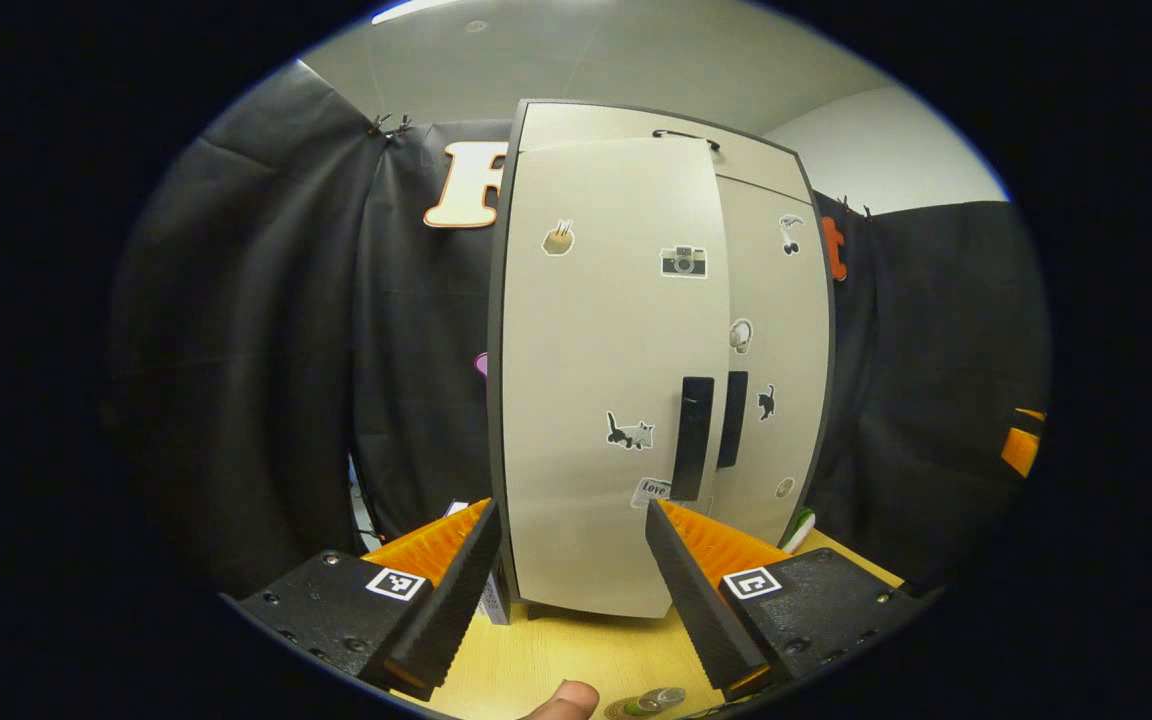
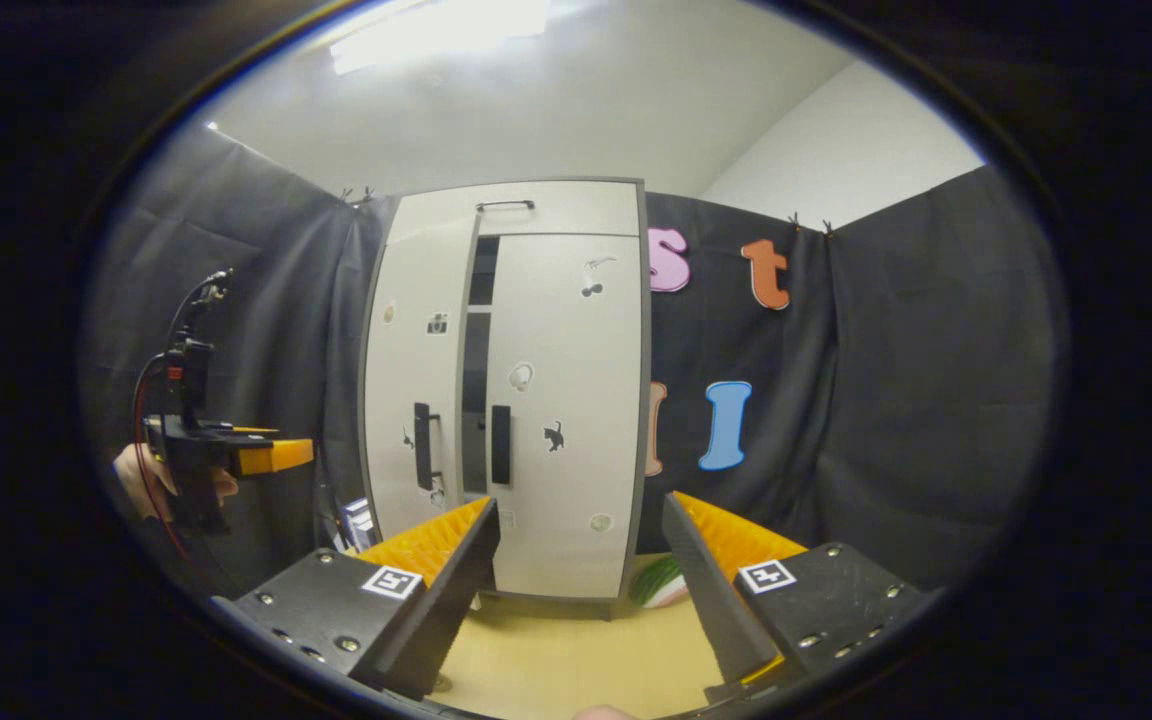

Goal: Grasp the bottle in the cabinet with the left hand and place it on the coaster, then close the right door with the right hand and the left door with the left hand.

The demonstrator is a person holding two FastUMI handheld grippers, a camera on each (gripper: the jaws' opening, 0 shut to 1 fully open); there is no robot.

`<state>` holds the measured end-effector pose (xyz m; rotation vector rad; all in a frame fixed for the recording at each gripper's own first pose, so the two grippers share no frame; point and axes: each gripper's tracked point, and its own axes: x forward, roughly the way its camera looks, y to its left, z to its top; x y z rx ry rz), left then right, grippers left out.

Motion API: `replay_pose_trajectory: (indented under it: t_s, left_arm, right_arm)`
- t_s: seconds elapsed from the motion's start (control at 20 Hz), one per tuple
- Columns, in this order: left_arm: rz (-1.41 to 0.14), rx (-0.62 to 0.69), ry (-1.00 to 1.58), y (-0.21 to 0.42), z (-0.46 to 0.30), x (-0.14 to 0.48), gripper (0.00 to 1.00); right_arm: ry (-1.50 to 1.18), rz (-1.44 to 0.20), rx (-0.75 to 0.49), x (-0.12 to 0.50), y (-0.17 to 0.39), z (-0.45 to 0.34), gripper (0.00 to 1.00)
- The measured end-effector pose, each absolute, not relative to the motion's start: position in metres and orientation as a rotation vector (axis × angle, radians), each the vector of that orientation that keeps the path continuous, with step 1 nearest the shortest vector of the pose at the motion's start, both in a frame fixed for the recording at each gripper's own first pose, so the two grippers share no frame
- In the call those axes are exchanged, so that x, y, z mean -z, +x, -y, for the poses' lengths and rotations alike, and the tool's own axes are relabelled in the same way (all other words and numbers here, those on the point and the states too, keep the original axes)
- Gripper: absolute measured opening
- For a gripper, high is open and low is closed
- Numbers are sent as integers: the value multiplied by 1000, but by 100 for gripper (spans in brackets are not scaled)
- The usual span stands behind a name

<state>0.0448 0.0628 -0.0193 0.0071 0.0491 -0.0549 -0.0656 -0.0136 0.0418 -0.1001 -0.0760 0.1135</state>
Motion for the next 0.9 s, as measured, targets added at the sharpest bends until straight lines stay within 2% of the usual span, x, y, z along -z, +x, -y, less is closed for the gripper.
replay_pose_trajectory:
  t_s: [0.4, 0.9]
  left_arm:
    - [-7, -42, -20, -7, -66, 6, 95]
    - [63, -47, -2, -25, -51, -20, 95]
  right_arm:
    - [-111, 84, -117, -41, -59, 16, 99]
    - [-71, 100, -43, -46, -36, 10, 99]
